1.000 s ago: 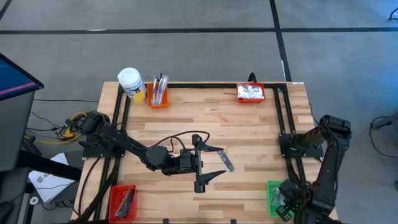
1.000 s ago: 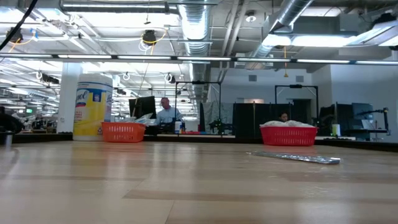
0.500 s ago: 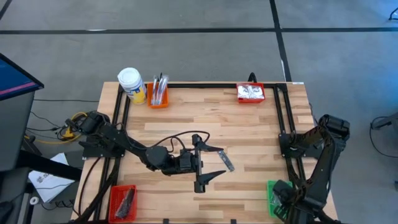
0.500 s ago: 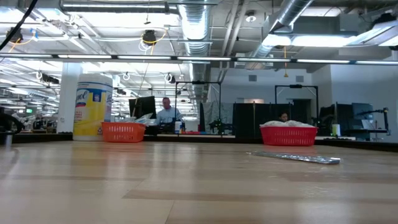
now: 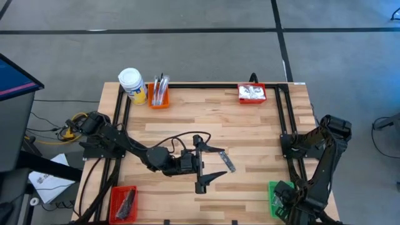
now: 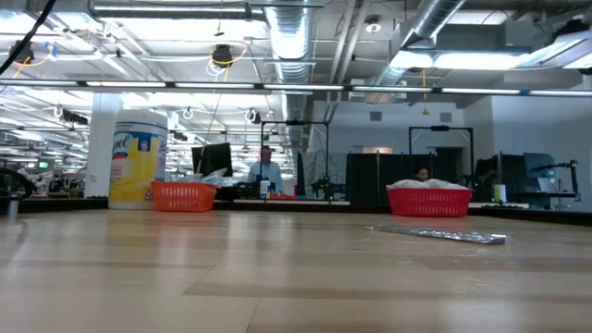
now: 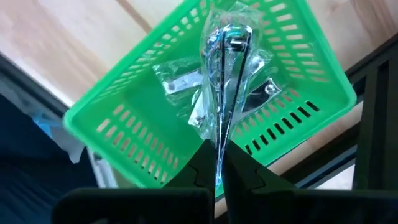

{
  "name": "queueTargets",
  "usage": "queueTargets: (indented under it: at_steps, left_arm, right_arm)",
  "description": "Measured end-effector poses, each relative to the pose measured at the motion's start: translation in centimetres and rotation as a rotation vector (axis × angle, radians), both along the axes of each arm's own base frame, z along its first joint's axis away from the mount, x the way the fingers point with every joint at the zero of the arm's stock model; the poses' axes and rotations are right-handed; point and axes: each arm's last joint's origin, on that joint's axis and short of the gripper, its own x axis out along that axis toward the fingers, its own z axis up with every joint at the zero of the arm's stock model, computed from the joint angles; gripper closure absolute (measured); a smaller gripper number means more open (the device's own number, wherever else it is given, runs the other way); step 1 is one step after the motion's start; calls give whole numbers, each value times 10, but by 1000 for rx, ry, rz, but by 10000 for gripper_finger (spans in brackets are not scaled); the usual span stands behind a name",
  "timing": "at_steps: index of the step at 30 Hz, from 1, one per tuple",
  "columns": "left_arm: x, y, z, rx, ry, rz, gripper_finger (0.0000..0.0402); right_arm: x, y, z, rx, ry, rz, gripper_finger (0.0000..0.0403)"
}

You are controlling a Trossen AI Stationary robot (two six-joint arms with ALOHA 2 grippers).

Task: Pick & Place Travel size toiletries
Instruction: Put the nail cutter into the green bin

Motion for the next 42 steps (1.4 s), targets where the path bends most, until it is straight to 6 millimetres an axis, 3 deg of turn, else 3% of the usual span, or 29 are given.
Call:
queueTargets:
  at_steps: [11,35,42]
  left_arm:
    - [0,0,0,0,0,0,88]
    - [0,0,0,0,0,0,88]
    - [0,0,0,0,0,0,88]
  right_arm:
    - [-5,-9,-26,-8,59,26,400]
    - [0,-8,-28,43,33,194,400]
    - [-1,-13,-41,37,45,190,400]
